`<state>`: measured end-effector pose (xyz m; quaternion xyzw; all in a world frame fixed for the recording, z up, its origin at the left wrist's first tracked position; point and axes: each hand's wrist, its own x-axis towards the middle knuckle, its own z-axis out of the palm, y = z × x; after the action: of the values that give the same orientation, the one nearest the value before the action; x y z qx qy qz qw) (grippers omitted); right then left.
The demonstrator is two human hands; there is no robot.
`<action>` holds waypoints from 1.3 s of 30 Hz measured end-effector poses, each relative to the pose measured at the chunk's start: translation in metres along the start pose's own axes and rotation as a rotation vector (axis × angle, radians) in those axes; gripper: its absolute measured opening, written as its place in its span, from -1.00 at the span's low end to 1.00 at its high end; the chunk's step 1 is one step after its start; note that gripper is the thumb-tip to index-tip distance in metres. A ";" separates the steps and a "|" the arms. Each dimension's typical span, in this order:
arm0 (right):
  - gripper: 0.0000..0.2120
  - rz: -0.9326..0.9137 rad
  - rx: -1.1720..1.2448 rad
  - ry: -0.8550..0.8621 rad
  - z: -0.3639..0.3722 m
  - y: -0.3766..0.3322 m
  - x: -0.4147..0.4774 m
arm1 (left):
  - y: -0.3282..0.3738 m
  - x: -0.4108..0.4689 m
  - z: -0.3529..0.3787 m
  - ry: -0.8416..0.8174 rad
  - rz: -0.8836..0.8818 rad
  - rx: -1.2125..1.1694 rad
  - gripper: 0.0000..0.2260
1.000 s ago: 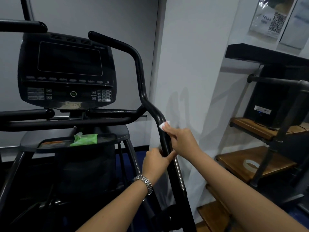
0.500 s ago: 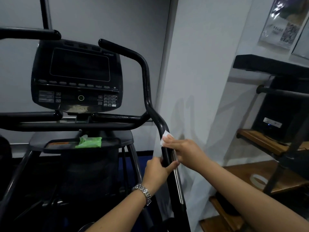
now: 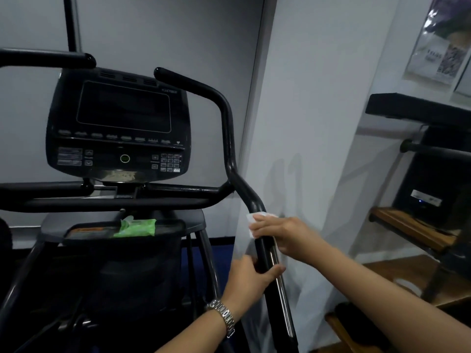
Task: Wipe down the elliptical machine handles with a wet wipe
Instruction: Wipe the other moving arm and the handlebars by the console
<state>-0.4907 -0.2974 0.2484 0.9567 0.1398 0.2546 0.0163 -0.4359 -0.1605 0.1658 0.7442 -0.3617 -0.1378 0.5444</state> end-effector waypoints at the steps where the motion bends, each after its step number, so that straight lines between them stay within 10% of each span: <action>1: -0.67 0.031 0.025 0.012 -0.001 0.003 0.010 | 0.000 0.000 0.000 0.000 0.008 0.014 -0.65; 39: -0.55 0.487 0.431 0.349 0.023 -0.020 -0.002 | 0.015 -0.005 -0.002 -0.014 -0.058 0.068 -0.62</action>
<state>-0.4860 -0.2781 0.2259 0.8856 -0.0409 0.3752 -0.2706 -0.4437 -0.1576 0.1792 0.7714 -0.3480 -0.1464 0.5122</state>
